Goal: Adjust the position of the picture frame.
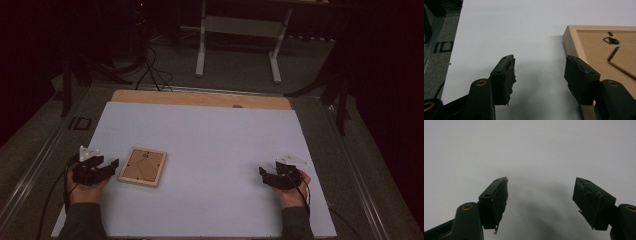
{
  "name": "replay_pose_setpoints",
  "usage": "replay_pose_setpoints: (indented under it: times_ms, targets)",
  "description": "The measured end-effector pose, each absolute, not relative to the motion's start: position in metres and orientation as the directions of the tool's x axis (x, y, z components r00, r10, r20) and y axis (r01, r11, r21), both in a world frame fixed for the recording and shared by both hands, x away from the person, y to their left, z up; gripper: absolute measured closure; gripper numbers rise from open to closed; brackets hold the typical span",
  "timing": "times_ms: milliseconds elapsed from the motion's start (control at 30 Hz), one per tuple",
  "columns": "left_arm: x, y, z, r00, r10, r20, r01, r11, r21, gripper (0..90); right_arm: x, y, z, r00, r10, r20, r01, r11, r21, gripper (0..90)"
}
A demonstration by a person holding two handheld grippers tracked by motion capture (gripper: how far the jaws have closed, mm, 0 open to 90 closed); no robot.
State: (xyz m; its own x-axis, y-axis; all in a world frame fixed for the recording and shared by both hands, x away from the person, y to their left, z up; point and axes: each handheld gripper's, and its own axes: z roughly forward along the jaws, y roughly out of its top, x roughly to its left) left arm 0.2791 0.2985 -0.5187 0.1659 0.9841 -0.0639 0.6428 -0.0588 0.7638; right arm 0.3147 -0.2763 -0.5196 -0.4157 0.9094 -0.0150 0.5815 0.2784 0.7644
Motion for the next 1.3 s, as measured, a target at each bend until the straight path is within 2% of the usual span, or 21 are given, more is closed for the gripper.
replay_pose_setpoints:
  times_ms: [233,500,633,667,700,800,867,933,967,1233,1300]
  targets:
    - [0.277,0.296,-0.515,0.198,0.978,-0.072,0.629,-0.07,0.774,47.7,0.315,-0.274,-0.517,-0.425,0.905,-0.006,0.576,0.275,0.77,27.8]
    - [0.275,0.29,-0.513,0.224,0.972,-0.071,0.627,-0.088,0.774,48.9,0.314,-0.276,-0.517,-0.424,0.906,0.0,0.579,0.271,0.769,27.8]
    - [0.275,0.289,-0.512,0.256,0.963,-0.088,0.624,-0.095,0.776,55.4,0.314,-0.276,-0.516,-0.424,0.906,-0.005,0.576,0.274,0.77,27.9]
    - [0.275,0.289,-0.512,0.266,0.959,-0.102,0.625,-0.091,0.775,58.6,0.314,-0.276,-0.516,-0.424,0.906,-0.006,0.575,0.274,0.771,27.9]
    - [0.275,0.289,-0.512,0.281,0.952,-0.117,0.627,-0.091,0.774,66.8,0.314,-0.276,-0.517,-0.424,0.906,-0.007,0.576,0.276,0.769,28.0]
    - [0.275,0.288,-0.513,0.308,0.944,-0.117,0.628,-0.11,0.771,79.0,0.314,-0.275,-0.517,-0.428,0.904,-0.01,0.574,0.281,0.769,28.1]
    - [0.275,0.287,-0.513,0.315,0.942,-0.117,0.629,-0.115,0.769,84.1,0.314,-0.275,-0.517,-0.432,0.902,-0.011,0.572,0.283,0.77,28.2]
    - [0.276,0.287,-0.513,0.319,0.941,-0.115,0.634,-0.121,0.764,84.1,0.313,-0.275,-0.517,-0.435,0.9,-0.013,0.571,0.287,0.769,28.1]
    - [0.277,0.286,-0.514,0.324,0.938,-0.119,0.638,-0.124,0.76,88.9,0.314,-0.274,-0.517,-0.438,0.899,-0.017,0.569,0.292,0.769,28.1]
    - [0.278,0.282,-0.515,0.337,0.934,-0.119,0.641,-0.136,0.755,88.6,0.313,-0.273,-0.517,-0.446,0.895,-0.02,0.564,0.298,0.77,28.5]
    - [0.279,0.281,-0.515,0.341,0.932,-0.123,0.643,-0.136,0.754,83.7,0.313,-0.273,-0.517,-0.451,0.892,-0.022,0.562,0.303,0.77,28.5]
